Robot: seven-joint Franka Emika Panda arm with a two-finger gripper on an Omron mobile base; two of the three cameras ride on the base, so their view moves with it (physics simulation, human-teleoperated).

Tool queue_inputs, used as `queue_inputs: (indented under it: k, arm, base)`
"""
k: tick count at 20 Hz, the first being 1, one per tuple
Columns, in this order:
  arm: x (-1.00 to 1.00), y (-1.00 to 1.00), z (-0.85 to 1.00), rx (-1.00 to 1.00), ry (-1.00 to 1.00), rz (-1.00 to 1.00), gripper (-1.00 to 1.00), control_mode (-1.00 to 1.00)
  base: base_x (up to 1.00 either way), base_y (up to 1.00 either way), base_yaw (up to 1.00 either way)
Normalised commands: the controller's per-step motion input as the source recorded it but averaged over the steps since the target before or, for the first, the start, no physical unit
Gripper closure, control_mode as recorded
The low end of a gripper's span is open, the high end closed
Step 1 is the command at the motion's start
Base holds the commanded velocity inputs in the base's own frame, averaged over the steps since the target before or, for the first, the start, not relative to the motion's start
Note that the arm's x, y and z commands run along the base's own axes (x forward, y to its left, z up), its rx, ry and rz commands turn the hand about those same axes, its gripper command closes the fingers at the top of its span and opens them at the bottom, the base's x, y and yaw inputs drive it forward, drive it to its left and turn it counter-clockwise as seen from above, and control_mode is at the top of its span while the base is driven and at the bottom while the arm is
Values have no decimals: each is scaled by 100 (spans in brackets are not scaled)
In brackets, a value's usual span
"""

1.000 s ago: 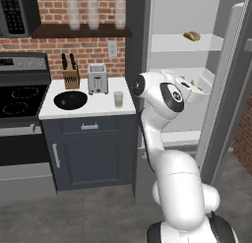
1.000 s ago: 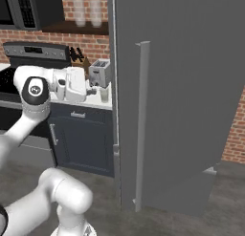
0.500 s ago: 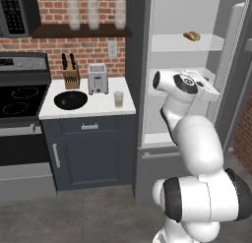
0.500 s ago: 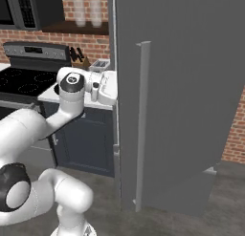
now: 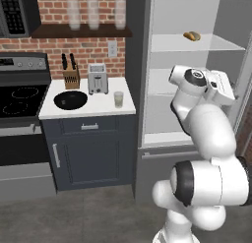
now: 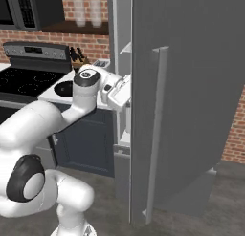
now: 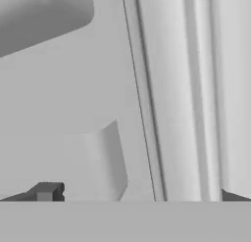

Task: Grab a lemon wedge from the fridge and one ice cube from the ice bowl, and put them in the glass of lemonade.

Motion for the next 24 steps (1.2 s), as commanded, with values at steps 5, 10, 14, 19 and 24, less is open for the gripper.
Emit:
queue_inputs:
  k: [5, 10, 14, 19, 24]
  arm:
    - [-33, -100, -22, 0, 1, -29, -100, -100]
    - [-17, -97, -6, 0, -9, -12, -100, -100]
    - [-14, 4, 0, 0, 0, 10, -100, -100]
    - [-37, 100, 0, -16, 0, 45, -100, -100]
    - [-17, 100, 0, -1, 1, 59, -100, -100]
  base:
    - [0, 0, 0]
    - [0, 0, 0]
    - [0, 0, 0]
    - [0, 0, 0]
    - [0, 0, 0]
